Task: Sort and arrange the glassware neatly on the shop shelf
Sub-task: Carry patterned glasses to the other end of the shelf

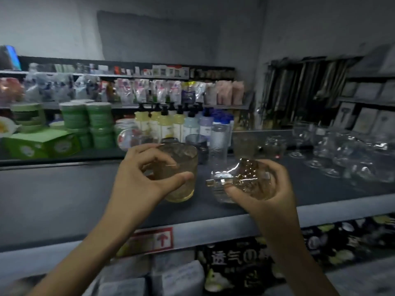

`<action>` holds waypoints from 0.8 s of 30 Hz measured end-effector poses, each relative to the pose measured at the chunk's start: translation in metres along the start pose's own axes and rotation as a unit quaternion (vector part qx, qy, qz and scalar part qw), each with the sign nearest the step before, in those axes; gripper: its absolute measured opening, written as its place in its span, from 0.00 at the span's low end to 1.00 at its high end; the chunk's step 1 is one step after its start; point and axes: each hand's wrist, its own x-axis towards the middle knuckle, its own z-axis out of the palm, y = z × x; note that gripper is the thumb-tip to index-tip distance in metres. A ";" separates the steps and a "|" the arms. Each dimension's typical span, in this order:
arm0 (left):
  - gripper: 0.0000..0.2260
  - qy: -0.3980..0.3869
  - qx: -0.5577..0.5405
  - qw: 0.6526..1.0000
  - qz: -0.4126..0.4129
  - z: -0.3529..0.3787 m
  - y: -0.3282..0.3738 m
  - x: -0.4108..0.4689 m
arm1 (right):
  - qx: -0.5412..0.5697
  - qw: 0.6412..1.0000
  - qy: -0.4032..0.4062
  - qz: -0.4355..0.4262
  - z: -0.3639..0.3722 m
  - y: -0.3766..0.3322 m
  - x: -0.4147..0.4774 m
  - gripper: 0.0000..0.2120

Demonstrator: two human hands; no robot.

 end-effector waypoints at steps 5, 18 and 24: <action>0.29 -0.049 -0.045 0.998 -0.003 0.102 0.033 -0.004 | -0.011 0.999 0.035 0.013 -0.096 0.010 0.012 0.30; 0.45 0.019 0.013 0.996 -0.083 0.272 0.020 0.042 | 0.005 0.999 0.015 0.040 -0.225 0.044 0.077 0.28; 0.42 0.064 0.061 0.993 -0.076 0.299 0.010 0.068 | 0.027 0.999 0.003 0.045 -0.237 0.051 0.091 0.29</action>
